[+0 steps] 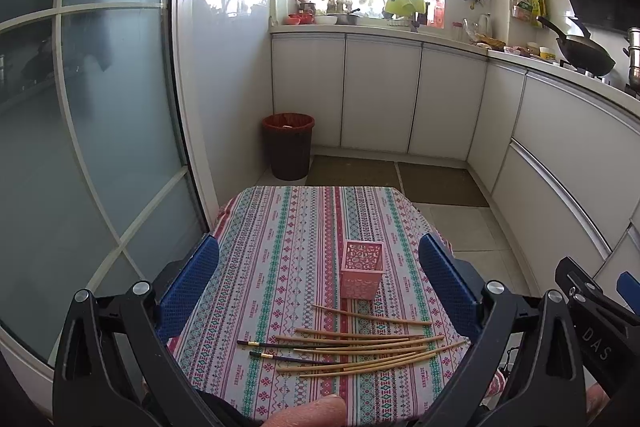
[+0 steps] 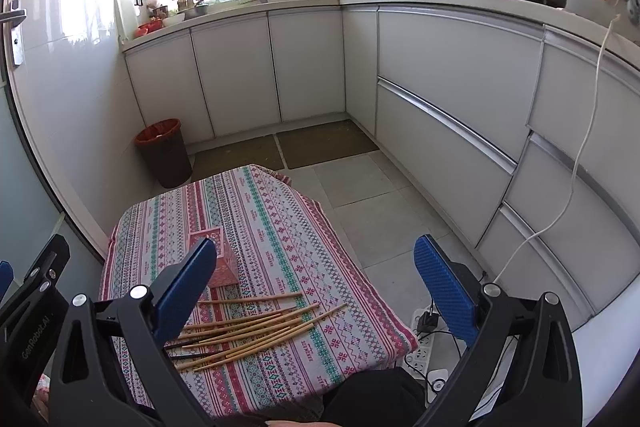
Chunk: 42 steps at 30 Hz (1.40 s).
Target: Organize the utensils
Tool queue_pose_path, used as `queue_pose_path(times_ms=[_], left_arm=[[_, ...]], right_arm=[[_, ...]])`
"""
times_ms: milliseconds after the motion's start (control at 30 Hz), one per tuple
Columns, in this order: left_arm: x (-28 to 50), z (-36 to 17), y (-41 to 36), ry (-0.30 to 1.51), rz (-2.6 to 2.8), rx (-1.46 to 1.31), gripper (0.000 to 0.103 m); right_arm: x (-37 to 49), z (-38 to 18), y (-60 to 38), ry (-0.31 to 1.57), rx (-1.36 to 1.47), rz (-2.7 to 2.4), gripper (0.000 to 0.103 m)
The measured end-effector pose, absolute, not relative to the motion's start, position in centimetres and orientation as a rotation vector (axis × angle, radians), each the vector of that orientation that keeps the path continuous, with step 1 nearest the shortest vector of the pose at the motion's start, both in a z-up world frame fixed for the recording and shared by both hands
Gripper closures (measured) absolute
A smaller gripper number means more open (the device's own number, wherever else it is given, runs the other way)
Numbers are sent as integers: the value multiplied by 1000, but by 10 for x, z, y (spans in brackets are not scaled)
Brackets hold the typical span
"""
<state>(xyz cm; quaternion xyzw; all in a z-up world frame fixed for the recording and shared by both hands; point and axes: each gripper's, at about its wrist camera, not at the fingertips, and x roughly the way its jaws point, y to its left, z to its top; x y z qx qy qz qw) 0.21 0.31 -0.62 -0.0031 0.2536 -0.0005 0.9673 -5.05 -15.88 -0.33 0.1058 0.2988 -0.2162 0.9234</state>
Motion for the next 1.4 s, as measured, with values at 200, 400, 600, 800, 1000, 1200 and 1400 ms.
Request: queue_pose_path(times_ms=[200,400,600,800,1000,1200,1400], left_arm=[[3,-5,0,519,-2,-2,7],[3,-5,0,523,3,-5,7],[3,-6,-1,527,1,-2,7],[5,-7,0,536,4,-3,7],[7,-8,1,549,5,-10,7],[9,-9,2,557,4,-12,7],[11,-10,3,562,4,-13,7]], right_arm=[[-50,-5,-159,618,220,-441,7],[-50,-7,-159,623,222,-438,7],[-50,-7,-160,625,223,-437,7],[-49,-10,-159,635,224,-435,7],[-47,-11,-160,640,224,-434,7],[-46,-13,-162,652,228,-430,7],[-46,-12,-163,655,231,-428,7]])
